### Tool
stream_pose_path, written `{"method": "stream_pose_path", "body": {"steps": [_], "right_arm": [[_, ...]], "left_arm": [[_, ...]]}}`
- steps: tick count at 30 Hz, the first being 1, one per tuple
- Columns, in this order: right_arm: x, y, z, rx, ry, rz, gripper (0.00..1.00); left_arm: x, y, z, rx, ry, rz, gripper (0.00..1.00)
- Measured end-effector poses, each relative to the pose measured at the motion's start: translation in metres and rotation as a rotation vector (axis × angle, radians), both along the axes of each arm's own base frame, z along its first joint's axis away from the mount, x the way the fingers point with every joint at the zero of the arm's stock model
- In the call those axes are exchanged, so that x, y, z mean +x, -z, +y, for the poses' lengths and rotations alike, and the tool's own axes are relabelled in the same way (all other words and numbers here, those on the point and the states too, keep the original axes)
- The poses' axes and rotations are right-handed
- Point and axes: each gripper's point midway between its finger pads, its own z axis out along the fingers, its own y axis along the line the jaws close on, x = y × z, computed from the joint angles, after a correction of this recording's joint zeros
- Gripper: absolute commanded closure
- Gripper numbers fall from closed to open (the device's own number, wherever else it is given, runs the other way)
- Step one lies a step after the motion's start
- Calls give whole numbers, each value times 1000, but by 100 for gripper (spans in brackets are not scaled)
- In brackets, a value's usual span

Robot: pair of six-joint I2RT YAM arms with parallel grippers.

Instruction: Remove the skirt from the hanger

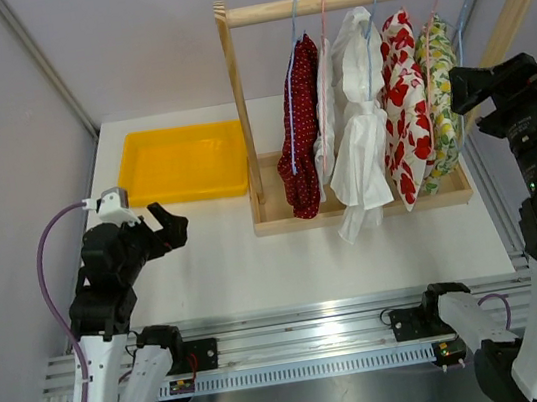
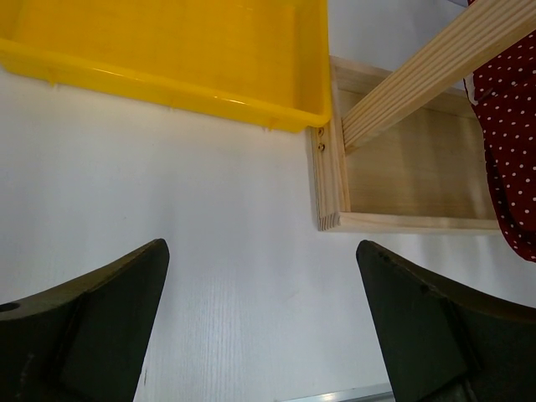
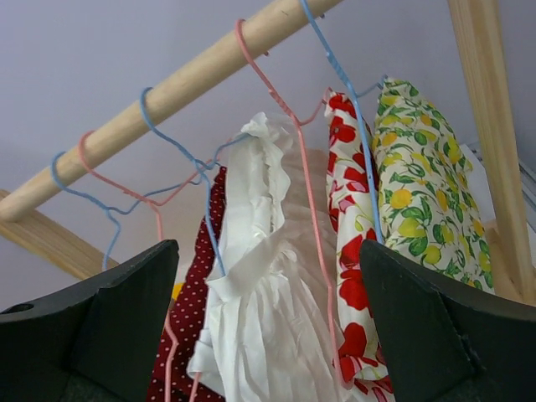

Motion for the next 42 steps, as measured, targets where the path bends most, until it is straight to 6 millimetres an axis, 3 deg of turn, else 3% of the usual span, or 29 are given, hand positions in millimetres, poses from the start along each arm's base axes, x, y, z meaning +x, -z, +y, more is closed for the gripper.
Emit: {"method": "stream_pose_path", "body": {"steps": [8, 15, 16, 18, 19, 26, 30, 33, 38, 42], "right_arm": [[69, 44, -24, -31, 82, 173, 13], [114, 75, -34, -46, 102, 271, 34], [119, 80, -34, -45, 101, 284, 57], [125, 90, -35, -50, 100, 309, 76], [127, 95, -36, -52, 101, 320, 99], [130, 95, -36, -61, 101, 313, 100], [124, 80, -36, -70, 104, 314, 100], [113, 56, -35, -79, 104, 285, 100], [77, 13, -33, -105, 115, 190, 100], [38, 8, -28, -106, 116, 165, 100]], "left_arm": [[-2, -3, 0, -1, 1, -16, 1], [-2, -3, 0, 0, 2, -16, 1], [-2, -3, 0, 0, 2, -16, 1], [-2, -3, 0, 0, 1, -16, 1], [-2, -3, 0, 0, 2, -16, 1], [-2, -3, 0, 0, 6, -16, 1], [-2, -9, -3, -5, 22, -23, 1], [4, -45, -11, -20, 58, -74, 1], [16, -161, -52, -60, 234, -255, 1], [-1, -249, -129, -95, 506, -408, 2]]}}
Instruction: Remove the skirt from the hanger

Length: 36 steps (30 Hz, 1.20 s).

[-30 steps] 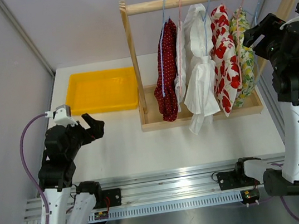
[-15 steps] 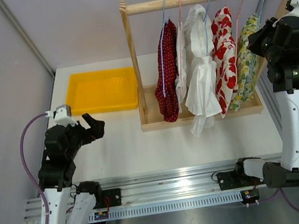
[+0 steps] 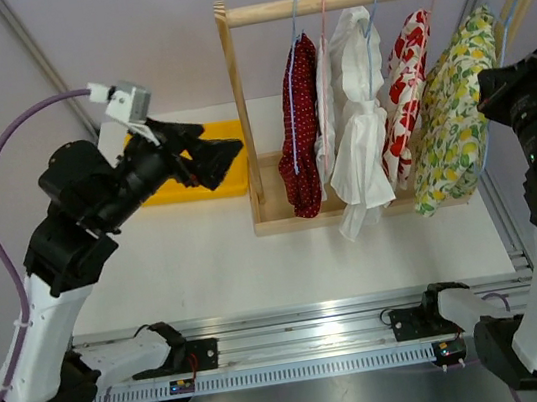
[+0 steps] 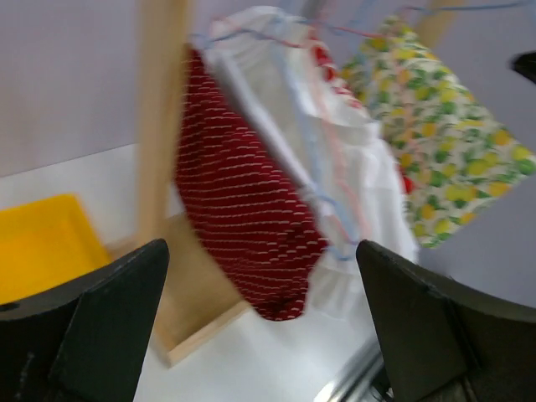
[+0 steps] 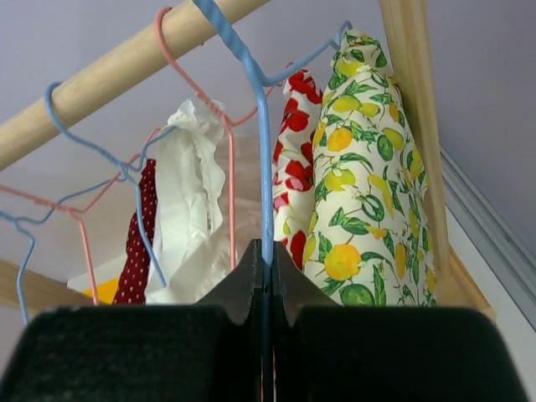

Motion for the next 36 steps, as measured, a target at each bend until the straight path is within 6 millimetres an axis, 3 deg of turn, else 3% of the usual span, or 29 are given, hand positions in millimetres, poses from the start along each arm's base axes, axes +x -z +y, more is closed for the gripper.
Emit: {"method": "stream_pose_path", "body": {"steps": [2, 5, 9, 13, 17, 20, 29, 32, 36], "right_arm": [[-20, 7, 5, 9, -15, 7, 100], [-47, 21, 14, 37, -40, 16, 100], [-75, 36, 26, 68, -83, 35, 100], [-85, 44, 35, 94, -123, 62, 100], [-90, 51, 44, 127, -160, 92, 100], [-98, 54, 50, 151, -186, 100, 100], [-127, 29, 65, 181, -251, 27, 100], [-135, 23, 69, 183, -266, 10, 100], [-140, 20, 71, 190, -277, 3, 100]], "left_arm": [[-19, -23, -42, -3, 131, -39, 3], [-49, -30, -103, 11, 288, -65, 2], [-111, 10, -197, 115, 497, -54, 2], [-162, 61, -261, 226, 608, -44, 1], [-202, 98, -296, 309, 671, -62, 1], [-214, 110, -313, 337, 683, -70, 1], [-189, 114, -331, 346, 555, -102, 3], [-183, 114, -335, 343, 519, -114, 28], [-183, 111, -344, 301, 520, -138, 100]]}}
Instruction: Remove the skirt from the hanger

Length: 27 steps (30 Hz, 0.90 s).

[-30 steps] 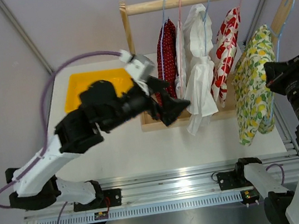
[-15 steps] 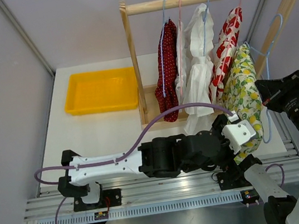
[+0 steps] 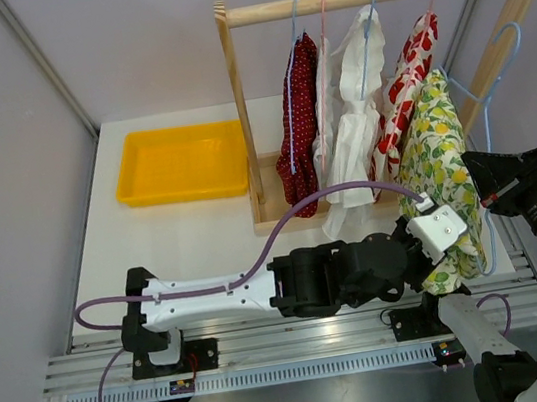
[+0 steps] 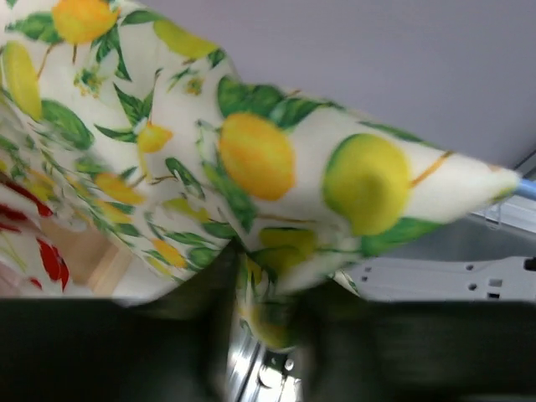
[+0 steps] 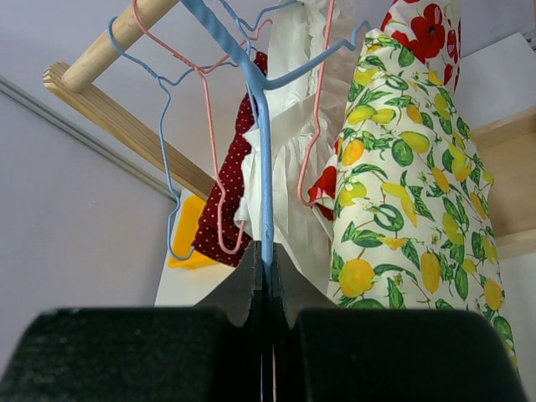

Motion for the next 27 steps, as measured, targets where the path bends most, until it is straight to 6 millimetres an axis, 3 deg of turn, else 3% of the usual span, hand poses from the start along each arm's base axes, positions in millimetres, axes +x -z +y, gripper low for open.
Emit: {"method": "stream_pose_path", "body": {"steps": [6, 11, 14, 17, 20, 23, 25, 27], "right_arm": [[0, 1, -2, -1, 13, 20, 100], [6, -8, -14, -20, 75, 28, 100], [17, -10, -22, -33, 112, 40, 100], [37, -16, -31, -44, 146, 26, 100], [63, -21, -38, -52, 169, 13, 100], [95, -10, -47, -63, 197, 34, 100], [118, 1, -53, -70, 214, 59, 100], [140, 12, -57, -77, 224, 89, 100]], "left_arm": [[-10, 27, -10, -21, 46, 23, 100], [-40, 70, 8, 20, 88, 87, 100], [-81, 106, 28, 68, 141, 135, 100], [-131, 162, 58, 183, 198, 189, 100], [-157, 225, 103, 364, 180, 192, 100], [-143, 254, 143, 481, 76, 183, 100], [-124, 248, 162, 492, -10, 178, 100], [-105, 226, 178, 461, -89, 180, 100]]}}
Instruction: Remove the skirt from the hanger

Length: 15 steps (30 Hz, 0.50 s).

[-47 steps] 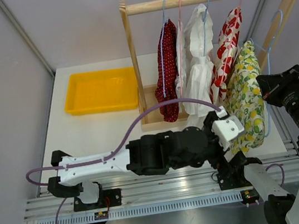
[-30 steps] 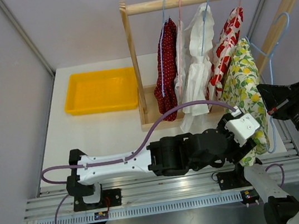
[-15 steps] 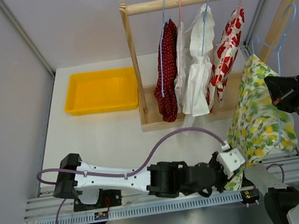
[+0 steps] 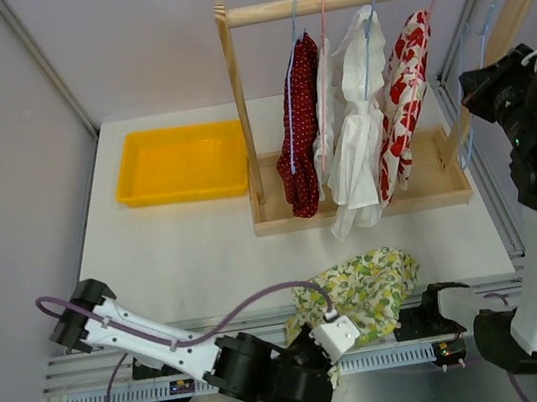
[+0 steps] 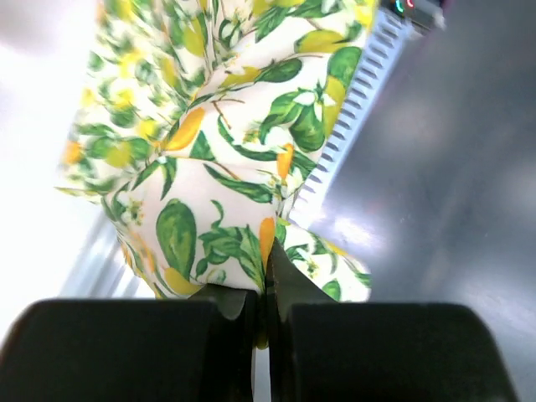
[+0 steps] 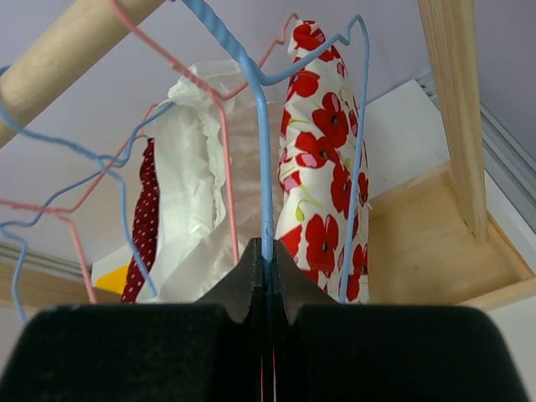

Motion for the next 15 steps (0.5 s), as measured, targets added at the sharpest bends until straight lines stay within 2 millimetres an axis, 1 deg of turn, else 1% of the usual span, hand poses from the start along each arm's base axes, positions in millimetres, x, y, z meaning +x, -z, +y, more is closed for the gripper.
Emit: {"method": "stream_pose_path", "body": {"steps": [3, 4, 6, 8, 10, 12, 15], "right_arm": [[37, 10, -9, -12, 26, 24, 100], [50, 13, -12, -16, 34, 28, 100], [73, 18, -17, -23, 44, 36, 100], [93, 22, -21, -30, 54, 39, 100], [104, 30, -23, -32, 56, 57, 100], [108, 37, -23, -31, 56, 65, 100], [105, 54, -23, -29, 56, 82, 100]], "left_arm": [[24, -42, 22, -53, -103, -27, 100], [30, -51, 26, -63, -128, -36, 100], [43, -65, 38, -66, -184, -68, 100], [55, -68, 51, -43, -228, -109, 100], [68, -68, 64, -9, -267, -150, 100], [82, -73, 79, 11, -301, -186, 100], [109, -94, 96, -28, -360, -191, 100]]}}
